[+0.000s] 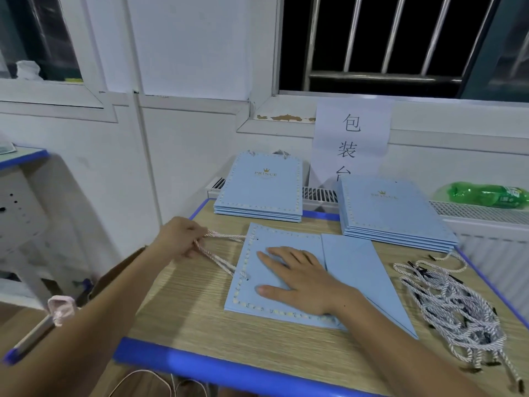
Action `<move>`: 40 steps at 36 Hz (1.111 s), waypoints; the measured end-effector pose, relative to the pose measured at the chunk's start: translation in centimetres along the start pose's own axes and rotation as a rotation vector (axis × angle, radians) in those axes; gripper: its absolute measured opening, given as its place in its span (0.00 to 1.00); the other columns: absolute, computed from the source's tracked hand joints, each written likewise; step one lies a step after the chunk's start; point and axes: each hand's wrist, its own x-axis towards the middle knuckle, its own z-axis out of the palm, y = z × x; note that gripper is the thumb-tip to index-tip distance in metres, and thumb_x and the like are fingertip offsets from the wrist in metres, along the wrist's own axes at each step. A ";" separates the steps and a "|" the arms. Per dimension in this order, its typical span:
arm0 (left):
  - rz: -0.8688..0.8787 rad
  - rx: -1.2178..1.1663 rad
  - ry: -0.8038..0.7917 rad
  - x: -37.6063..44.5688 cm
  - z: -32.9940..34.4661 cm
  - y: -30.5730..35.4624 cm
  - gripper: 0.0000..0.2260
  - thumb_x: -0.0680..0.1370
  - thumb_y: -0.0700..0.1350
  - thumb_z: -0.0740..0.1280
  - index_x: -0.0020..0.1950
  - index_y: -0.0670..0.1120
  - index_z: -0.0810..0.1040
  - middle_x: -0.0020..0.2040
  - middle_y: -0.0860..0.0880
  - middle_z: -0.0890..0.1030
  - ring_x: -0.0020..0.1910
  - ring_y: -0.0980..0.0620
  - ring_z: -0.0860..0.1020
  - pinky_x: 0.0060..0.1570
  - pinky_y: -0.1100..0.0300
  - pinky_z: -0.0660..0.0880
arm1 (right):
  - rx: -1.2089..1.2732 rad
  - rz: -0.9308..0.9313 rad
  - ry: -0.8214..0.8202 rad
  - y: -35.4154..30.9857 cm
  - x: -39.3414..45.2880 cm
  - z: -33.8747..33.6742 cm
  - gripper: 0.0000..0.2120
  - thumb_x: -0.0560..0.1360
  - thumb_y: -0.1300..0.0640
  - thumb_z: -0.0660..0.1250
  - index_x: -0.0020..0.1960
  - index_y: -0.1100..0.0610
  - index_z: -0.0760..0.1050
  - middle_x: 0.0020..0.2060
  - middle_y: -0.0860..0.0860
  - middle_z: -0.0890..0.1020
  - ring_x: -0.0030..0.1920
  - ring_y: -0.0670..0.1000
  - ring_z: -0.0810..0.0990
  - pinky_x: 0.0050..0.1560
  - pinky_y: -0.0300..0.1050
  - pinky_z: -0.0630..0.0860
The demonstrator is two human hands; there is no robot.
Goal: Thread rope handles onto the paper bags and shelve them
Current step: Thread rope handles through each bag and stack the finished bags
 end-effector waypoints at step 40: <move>0.069 -1.047 -0.435 -2.8 -4.0 18.0 0.19 0.76 0.47 0.64 0.52 0.30 0.71 0.49 0.35 0.78 0.42 0.42 0.81 0.35 0.58 0.79 | 0.968 -0.055 0.599 -2.2 -10.8 -13.9 0.17 0.75 0.65 0.66 0.59 0.48 0.73 0.50 0.41 0.84 0.49 0.43 0.83 0.43 0.35 0.79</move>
